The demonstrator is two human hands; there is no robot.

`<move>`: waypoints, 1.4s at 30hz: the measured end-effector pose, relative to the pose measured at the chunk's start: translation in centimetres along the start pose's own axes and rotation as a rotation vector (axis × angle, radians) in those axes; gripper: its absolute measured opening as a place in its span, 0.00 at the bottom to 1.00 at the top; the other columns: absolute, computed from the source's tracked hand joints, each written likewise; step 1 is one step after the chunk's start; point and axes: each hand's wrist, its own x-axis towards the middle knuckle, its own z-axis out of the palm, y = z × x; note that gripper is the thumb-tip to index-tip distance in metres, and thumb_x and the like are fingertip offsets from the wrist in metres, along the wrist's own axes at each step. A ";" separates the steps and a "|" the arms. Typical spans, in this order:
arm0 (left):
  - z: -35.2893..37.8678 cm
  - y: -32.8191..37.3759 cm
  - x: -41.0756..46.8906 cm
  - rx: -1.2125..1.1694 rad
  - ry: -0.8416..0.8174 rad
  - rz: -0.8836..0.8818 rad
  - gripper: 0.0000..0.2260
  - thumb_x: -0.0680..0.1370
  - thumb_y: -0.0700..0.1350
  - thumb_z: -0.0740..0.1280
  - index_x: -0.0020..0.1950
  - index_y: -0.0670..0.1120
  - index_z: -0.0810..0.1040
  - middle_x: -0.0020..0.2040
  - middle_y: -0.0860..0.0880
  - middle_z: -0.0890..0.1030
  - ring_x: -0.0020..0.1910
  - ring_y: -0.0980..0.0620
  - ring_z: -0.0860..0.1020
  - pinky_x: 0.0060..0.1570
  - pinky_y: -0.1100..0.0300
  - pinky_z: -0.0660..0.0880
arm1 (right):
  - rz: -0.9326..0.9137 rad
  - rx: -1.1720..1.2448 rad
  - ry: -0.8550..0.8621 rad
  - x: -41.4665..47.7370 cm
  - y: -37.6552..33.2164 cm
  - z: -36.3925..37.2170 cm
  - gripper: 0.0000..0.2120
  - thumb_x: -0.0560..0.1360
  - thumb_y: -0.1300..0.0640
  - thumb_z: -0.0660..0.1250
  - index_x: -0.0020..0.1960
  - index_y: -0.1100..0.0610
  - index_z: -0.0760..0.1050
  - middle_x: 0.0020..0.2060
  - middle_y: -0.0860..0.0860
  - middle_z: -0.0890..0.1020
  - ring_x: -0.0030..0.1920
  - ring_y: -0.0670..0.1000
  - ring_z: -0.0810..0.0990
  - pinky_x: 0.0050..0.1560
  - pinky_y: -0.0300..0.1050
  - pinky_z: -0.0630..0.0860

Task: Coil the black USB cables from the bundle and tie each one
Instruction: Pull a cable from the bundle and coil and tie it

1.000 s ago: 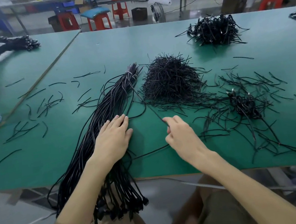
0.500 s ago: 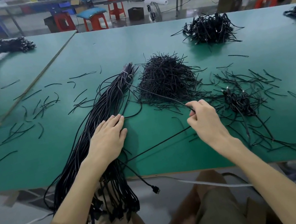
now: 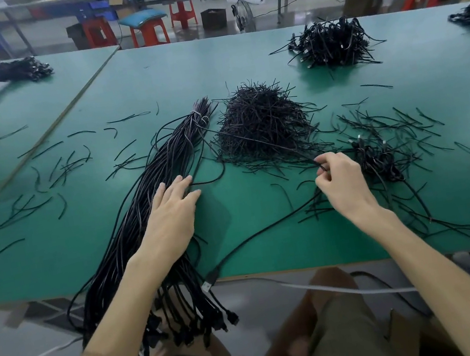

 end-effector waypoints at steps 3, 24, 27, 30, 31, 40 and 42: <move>-1.4 1.3 -0.7 -0.108 0.095 0.059 0.13 0.84 0.40 0.63 0.68 0.43 0.79 0.67 0.47 0.76 0.69 0.45 0.72 0.76 0.50 0.61 | 0.007 0.013 -0.020 -0.2 0.1 0.3 0.18 0.79 0.66 0.61 0.68 0.60 0.75 0.52 0.51 0.76 0.51 0.51 0.76 0.53 0.43 0.71; -1.0 8.2 -1.4 -0.449 -0.265 0.197 0.14 0.82 0.61 0.61 0.53 0.54 0.80 0.46 0.59 0.74 0.47 0.62 0.72 0.49 0.61 0.72 | -0.333 0.037 0.012 -4.0 -0.5 0.4 0.16 0.78 0.71 0.63 0.61 0.59 0.80 0.51 0.48 0.77 0.54 0.45 0.77 0.57 0.43 0.76; -0.8 10.3 -1.9 -0.374 -0.292 0.255 0.15 0.79 0.65 0.64 0.51 0.54 0.77 0.44 0.58 0.71 0.44 0.59 0.69 0.44 0.60 0.67 | -0.322 0.152 0.037 -3.9 -1.5 0.8 0.16 0.78 0.72 0.63 0.60 0.59 0.80 0.51 0.49 0.77 0.53 0.43 0.78 0.53 0.36 0.75; -0.8 11.3 -2.0 -0.369 -0.325 0.276 0.11 0.79 0.59 0.69 0.52 0.52 0.78 0.46 0.55 0.72 0.46 0.55 0.70 0.46 0.58 0.68 | -0.279 0.280 0.092 -3.6 -2.6 1.1 0.15 0.78 0.72 0.62 0.58 0.59 0.81 0.50 0.50 0.79 0.51 0.40 0.80 0.48 0.28 0.72; -0.9 11.5 -2.0 -0.387 -0.338 0.279 0.10 0.80 0.56 0.69 0.53 0.51 0.79 0.46 0.54 0.73 0.47 0.54 0.70 0.48 0.57 0.69 | -0.251 0.314 0.110 -3.5 -2.8 1.2 0.15 0.78 0.72 0.62 0.57 0.59 0.82 0.49 0.50 0.79 0.50 0.40 0.80 0.47 0.28 0.71; -0.2 13.4 -2.4 -0.543 -0.375 0.241 0.10 0.81 0.53 0.68 0.55 0.47 0.81 0.49 0.52 0.76 0.46 0.53 0.75 0.50 0.54 0.74 | -0.051 0.565 0.078 -2.5 -4.7 2.1 0.15 0.79 0.68 0.62 0.55 0.55 0.83 0.44 0.50 0.83 0.35 0.45 0.76 0.36 0.39 0.73; 0.0 13.8 -2.4 -0.559 -0.369 0.240 0.09 0.81 0.51 0.68 0.53 0.46 0.81 0.46 0.52 0.75 0.43 0.52 0.74 0.46 0.55 0.73 | 0.055 0.765 0.059 -2.6 -5.3 2.4 0.16 0.79 0.70 0.59 0.54 0.56 0.83 0.40 0.50 0.83 0.31 0.47 0.73 0.30 0.41 0.70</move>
